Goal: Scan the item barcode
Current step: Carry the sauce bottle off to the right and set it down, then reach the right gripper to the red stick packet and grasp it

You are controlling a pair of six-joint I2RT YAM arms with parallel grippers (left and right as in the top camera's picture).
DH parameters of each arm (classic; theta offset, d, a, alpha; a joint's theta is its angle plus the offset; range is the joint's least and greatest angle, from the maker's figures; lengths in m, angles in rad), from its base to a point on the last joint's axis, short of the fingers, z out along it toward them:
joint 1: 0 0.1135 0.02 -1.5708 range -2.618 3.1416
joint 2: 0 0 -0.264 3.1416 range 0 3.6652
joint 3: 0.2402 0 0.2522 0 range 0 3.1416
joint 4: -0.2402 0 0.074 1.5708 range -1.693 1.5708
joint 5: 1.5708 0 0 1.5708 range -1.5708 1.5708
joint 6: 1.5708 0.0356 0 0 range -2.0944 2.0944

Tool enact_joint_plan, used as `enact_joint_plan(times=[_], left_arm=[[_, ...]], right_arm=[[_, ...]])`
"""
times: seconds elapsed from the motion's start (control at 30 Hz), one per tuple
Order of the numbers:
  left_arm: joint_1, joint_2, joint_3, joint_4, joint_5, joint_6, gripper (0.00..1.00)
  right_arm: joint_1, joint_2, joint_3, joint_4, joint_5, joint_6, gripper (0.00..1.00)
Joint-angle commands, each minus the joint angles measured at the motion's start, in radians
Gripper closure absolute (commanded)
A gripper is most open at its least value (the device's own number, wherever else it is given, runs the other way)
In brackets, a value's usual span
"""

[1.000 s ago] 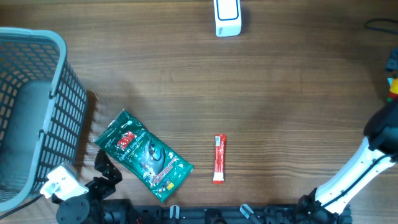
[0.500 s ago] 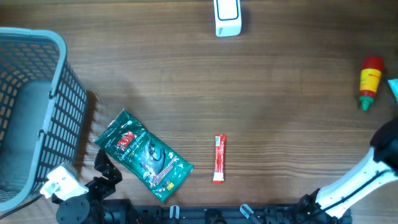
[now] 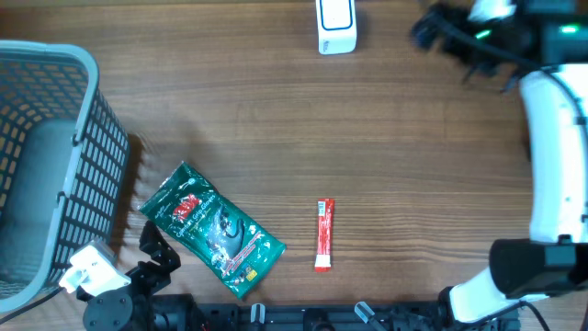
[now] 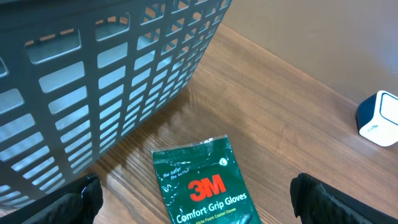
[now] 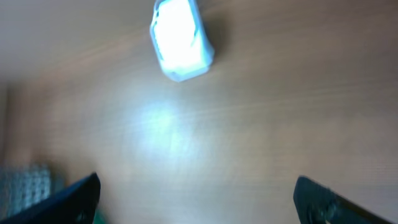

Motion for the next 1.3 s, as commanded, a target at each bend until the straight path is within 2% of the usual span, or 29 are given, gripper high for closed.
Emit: enact_joint_plan(times=[0.0,0.1,0.2,0.37,0.53,0.6,1.03,1.27], left_arm=[[-0.006,-0.007,-0.001,0.005,0.005,-0.009,0.0],[-0.006,-0.007,-0.001,0.005,0.005,-0.009,0.0],[-0.006,-0.007,-0.001,0.005,0.005,-0.009,0.0],[-0.006,-0.007,-0.001,0.005,0.005,-0.009,0.0],[-0.006,-0.007,-0.001,0.005,0.005,-0.009,0.0],[-0.006,-0.007,-0.001,0.004,0.005,-0.009,0.0],[-0.006,-0.007,-0.001,0.005,0.005,-0.009,0.0],[-0.006,-0.007,-0.001,0.005,0.005,-0.009,0.0]], right_arm=[[0.18,0.02,-0.077,-0.135,0.024,0.054,0.01],[0.328,0.02,-0.219,-0.17,0.031,0.069,0.09],[0.452,0.02,-0.394,-0.106,0.031,0.116,0.11],[0.599,0.02,-0.694,0.123,0.031,0.238,0.14],[0.657,0.02,-0.924,0.352,-0.056,0.245,0.32],[0.658,0.02,-0.967,0.396,-0.059,0.245,0.39],[0.658,0.016,-1.02,0.345,-0.085,0.249,0.41],[0.658,-0.019,-1.188,0.575,-0.214,0.264,0.43]])
